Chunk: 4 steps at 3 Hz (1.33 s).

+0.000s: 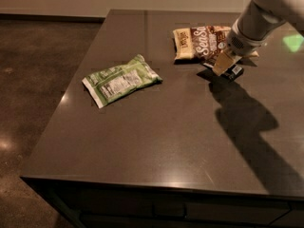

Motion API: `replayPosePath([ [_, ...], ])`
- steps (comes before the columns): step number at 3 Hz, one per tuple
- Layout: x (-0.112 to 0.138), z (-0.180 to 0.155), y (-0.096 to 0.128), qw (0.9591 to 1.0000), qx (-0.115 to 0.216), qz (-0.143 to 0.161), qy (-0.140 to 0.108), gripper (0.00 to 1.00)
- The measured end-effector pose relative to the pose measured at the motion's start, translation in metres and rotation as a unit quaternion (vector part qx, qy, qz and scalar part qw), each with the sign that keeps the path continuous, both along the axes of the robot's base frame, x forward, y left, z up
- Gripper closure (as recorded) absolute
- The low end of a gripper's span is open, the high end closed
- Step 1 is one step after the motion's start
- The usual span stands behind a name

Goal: Move rxbar chocolate near brown chip bag

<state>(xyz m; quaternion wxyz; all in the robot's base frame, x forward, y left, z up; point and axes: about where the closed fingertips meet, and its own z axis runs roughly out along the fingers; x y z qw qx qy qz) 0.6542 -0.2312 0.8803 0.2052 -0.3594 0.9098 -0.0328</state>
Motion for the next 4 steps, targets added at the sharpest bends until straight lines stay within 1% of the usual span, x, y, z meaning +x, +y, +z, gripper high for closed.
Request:
replayPosePath([
  [1, 0.0089, -0.0078, -0.0013, 0.9998, 0.011, -0.012, -0.010, 0.59],
  [2, 0.0177, -0.0123, 0.0012, 0.9996, 0.017, -0.014, -0.020, 0.36],
  [3, 0.0177, -0.0141, 0.0020, 0.9996, 0.016, -0.013, -0.018, 0.13],
  [4, 0.0179, -0.0160, 0.0028, 0.9996, 0.016, -0.012, -0.017, 0.00],
])
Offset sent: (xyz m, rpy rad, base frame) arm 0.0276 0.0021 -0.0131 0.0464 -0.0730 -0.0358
